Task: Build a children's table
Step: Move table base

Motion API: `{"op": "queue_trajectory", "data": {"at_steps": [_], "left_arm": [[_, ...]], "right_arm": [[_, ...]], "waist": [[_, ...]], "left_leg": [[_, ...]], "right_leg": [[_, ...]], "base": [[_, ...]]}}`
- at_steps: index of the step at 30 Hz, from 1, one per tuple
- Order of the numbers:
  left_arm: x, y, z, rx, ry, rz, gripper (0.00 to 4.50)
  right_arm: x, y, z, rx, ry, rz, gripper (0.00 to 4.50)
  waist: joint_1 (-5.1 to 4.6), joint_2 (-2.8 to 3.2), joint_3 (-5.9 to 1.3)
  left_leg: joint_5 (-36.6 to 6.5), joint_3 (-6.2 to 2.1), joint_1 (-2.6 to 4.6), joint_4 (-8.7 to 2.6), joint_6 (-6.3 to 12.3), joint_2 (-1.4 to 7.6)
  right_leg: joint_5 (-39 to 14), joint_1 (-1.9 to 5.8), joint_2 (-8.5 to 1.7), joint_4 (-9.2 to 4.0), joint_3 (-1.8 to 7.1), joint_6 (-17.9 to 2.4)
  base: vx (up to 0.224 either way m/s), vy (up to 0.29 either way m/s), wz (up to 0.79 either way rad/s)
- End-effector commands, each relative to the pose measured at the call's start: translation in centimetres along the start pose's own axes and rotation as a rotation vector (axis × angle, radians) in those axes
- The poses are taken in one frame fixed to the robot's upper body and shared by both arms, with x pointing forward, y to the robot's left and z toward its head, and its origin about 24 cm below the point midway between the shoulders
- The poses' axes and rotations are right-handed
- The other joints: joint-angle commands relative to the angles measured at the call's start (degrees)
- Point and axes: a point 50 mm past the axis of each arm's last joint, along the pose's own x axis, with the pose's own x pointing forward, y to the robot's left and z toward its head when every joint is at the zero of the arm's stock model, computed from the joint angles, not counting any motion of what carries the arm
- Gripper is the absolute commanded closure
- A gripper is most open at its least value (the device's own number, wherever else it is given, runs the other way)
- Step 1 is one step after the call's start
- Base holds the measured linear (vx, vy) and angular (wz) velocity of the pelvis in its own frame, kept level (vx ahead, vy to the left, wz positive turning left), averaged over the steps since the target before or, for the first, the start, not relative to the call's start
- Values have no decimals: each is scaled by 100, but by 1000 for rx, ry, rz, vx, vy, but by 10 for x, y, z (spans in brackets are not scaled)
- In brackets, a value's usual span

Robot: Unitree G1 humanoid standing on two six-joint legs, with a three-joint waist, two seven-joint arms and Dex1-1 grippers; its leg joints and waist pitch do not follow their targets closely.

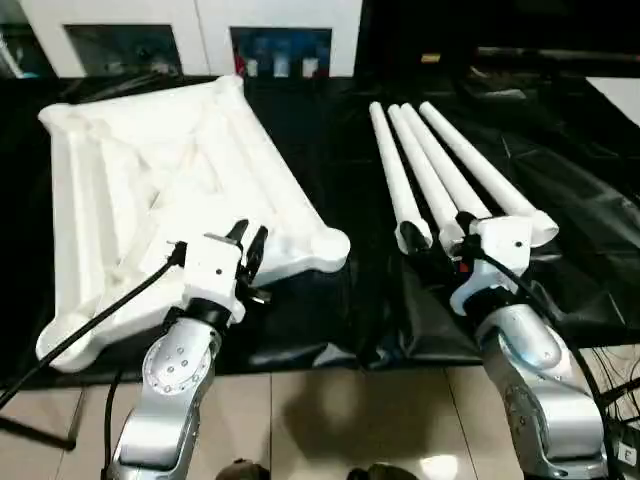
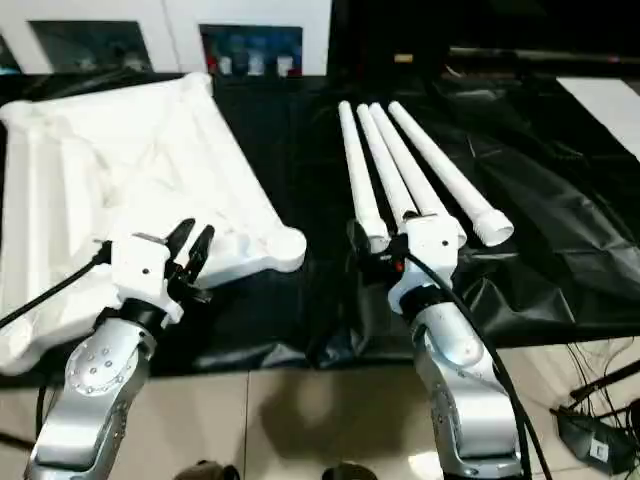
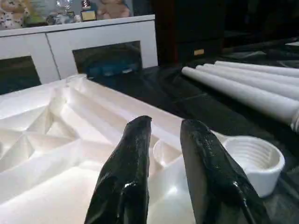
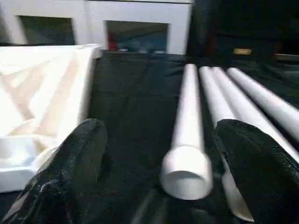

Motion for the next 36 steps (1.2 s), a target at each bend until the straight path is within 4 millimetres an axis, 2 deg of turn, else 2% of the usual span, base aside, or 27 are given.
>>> {"op": "queue_trajectory", "data": {"at_steps": [1,4,6,7,8,9,10,11,12,13,14,16,19,20,21,22,23,25,27,29,30,31,32,33,34,35,36], "left_arm": [[-1,0,2,19,-10,2,322],[0,-1,3,22,-10,8,322],[1,-1,4,21,-12,11,322],[1,-1,5,22,-13,13,322],[1,-1,5,22,-14,13,322],[1,-2,5,22,-14,13,322],[2,-1,5,22,-14,13,322],[2,-1,5,22,-14,13,322],[2,-1,5,12,-14,19,322],[2,0,5,9,-13,23,322],[2,3,5,-3,-12,35,322],[3,5,7,-17,-19,29,322],[3,5,9,-32,-35,14,322],[3,5,10,-32,-36,14,322],[3,5,10,-32,-37,12,322],[3,5,10,-32,-37,12,322],[3,5,10,-32,-37,12,322],[2,5,10,-32,-37,10,322],[2,4,10,-34,-35,11,322],[1,4,10,-35,-35,11,322],[1,4,10,-36,-34,10,322],[2,4,10,-37,-34,10,322],[2,3,10,-39,-35,7,322],[1,3,10,-41,-36,5,322],[1,3,10,-41,-36,5,322],[2,2,10,-42,-37,3,322],[2,2,10,-43,-38,1,322]], "right_arm": [[2,0,5,-8,-27,18,46],[3,1,6,-48,-30,37,46],[4,2,6,-56,-30,40,46],[5,2,6,-60,-28,42,46],[5,2,6,-63,-27,42,46],[5,2,6,-65,-26,41,46],[5,3,6,-65,-27,36,46],[5,3,6,-64,-28,35,46],[5,3,7,-55,-34,31,46],[5,3,6,-48,-33,29,46],[6,3,5,-21,-27,23,46],[6,4,4,-12,-20,32,46],[6,6,4,-11,-20,44,46],[7,6,4,-10,-21,45,46],[7,7,4,-10,-21,46,46],[7,7,4,-10,-21,46,46],[7,7,4,-10,-21,46,46],[7,8,4,-8,-22,47,46],[7,9,4,-5,-15,60,46],[7,9,3,-2,-11,59,46],[7,9,3,-1,-7,56,46],[7,8,3,-1,-6,51,46],[7,8,2,2,-5,48,46],[7,7,2,-2,-5,45,46],[7,7,2,-2,-5,45,46],[7,7,2,-3,-6,45,46],[7,7,3,-4,-6,45,46]], "waist": [[3,11,-237],[19,13,-237],[16,19,-256],[34,-5,-248],[11,50,-259],[10,66,-283],[-31,83,-301],[-1,137,-291],[-65,213,-337],[-53,138,-285],[22,150,-283],[67,145,-258],[56,149,-254],[52,143,-258],[48,141,-240],[42,122,-212],[35,107,-191],[23,99,-95],[-11,106,-54],[-1,105,-101],[-19,190,-163],[-53,128,-110],[-76,154,-81],[-91,115,-68],[-76,-66,-64],[49,-1,-212],[132,-43,-290]], "left_leg": [[-991,-205,94,-476,424,543],[-1001,-171,103,-486,254,553],[-894,-169,87,-484,246,551],[-741,-293,-80,-527,495,478],[-738,-328,-81,-551,673,488],[-675,-411,-107,-491,1132,429],[-282,-511,-201,-421,1563,379],[-222,-531,-189,-422,1668,378],[-47,-442,54,-333,1583,588],[-65,-437,34,-360,1441,652],[-255,-365,55,-407,1077,661],[-709,-263,78,-476,593,634],[-1044,-238,63,-541,217,621],[-1068,-233,65,-541,173,617],[-1458,-221,98,-566,58,606],[-2008,-207,138,-587,-81,580],[-2251,-203,149,-597,-121,563],[-3090,-188,316,-592,-194,503],[-3346,-188,404,-564,-184,452],[-2947,-181,350,-621,-79,444],[-2808,-66,709,-632,-179,545],[-2952,-87,797,-666,-268,589],[-3355,-53,1139,-766,-535,765],[-3529,-14,1202,-873,-580,890],[-2921,-10,347,-793,-16,459],[-2166,77,205,-565,156,275],[-1051,46,58,-236,527,132]], "right_leg": [[-958,246,-588,-544,379,-1026],[-908,226,-585,-528,391,-937],[-697,245,-586,-506,386,-924],[-374,363,-657,-435,259,-1003],[-335,369,-663,-439,204,-1063],[-198,394,-722,-456,67,-1220],[169,476,-776,-431,-41,-1375],[176,475,-754,-436,-107,-1443],[232,323,-689,-475,38,-1419],[254,315,-715,-449,94,-1426],[236,313,-687,-437,121,-1422],[140,311,-680,-440,159,-1400],[-175,320,-655,-448,178,-1178],[-176,316,-657,-452,189,-1147],[-576,328,-666,-485,198,-1058],[-1345,336,-672,-554,211,-896],[-1770,342,-664,-591,214,-797],[-3436,293,-618,-802,181,-440],[-4082,319,-569,-931,113,-254],[-3787,496,-576,-940,125,-241],[-3258,313,-416,-945,227,-362],[-2894,241,-331,-858,189,-456],[-2282,11,-175,-649,134,-590],[-1739,-50,-201,-424,92,-730],[-1598,595,-482,-627,249,-624],[-1680,852,-643,-709,406,-691],[-1638,1034,-818,-816,656,-936]], "base": [[0,0,0],[0,0,0],[0,0,0],[0,0,0],[0,0,0],[-13,2,22],[4,-4,40],[4,-4,40],[20,-6,36],[16,-1,19],[16,-1,19],[0,0,0],[0,0,0],[0,0,0],[0,0,0],[0,0,0],[0,0,0],[0,0,0],[0,0,0],[0,0,0],[0,0,0],[64,19,-30],[64,19,-30],[101,14,-58],[82,-1,-50],[82,-1,-50],[89,-16,-18]]}}
